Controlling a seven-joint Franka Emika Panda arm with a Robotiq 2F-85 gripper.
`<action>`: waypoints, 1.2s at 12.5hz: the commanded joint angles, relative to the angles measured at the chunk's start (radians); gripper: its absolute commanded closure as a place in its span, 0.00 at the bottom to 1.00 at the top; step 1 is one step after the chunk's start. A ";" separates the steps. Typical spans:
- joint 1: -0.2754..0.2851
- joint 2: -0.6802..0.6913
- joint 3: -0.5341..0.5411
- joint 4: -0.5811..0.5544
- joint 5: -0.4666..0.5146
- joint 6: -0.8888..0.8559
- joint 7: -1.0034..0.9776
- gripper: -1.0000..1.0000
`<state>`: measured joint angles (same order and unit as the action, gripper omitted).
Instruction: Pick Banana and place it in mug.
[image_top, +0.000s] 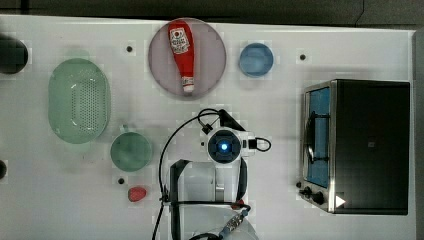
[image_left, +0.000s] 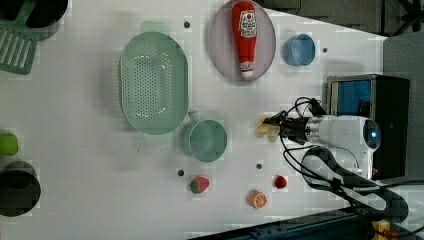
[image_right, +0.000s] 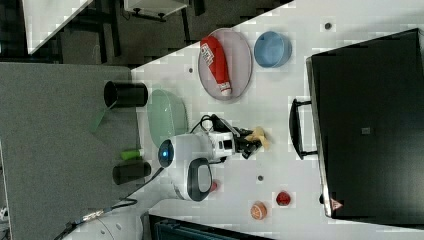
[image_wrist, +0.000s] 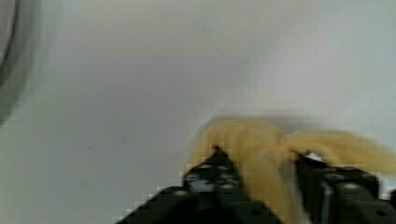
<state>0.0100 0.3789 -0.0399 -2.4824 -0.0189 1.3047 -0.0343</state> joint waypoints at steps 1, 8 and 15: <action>-0.010 -0.024 -0.006 0.000 0.005 -0.008 -0.024 0.66; -0.019 -0.330 -0.007 0.056 0.012 -0.323 0.002 0.66; -0.014 -0.624 0.005 0.294 0.012 -0.945 0.004 0.66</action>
<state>-0.0256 -0.2559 -0.0453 -2.2168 -0.0027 0.3860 -0.0318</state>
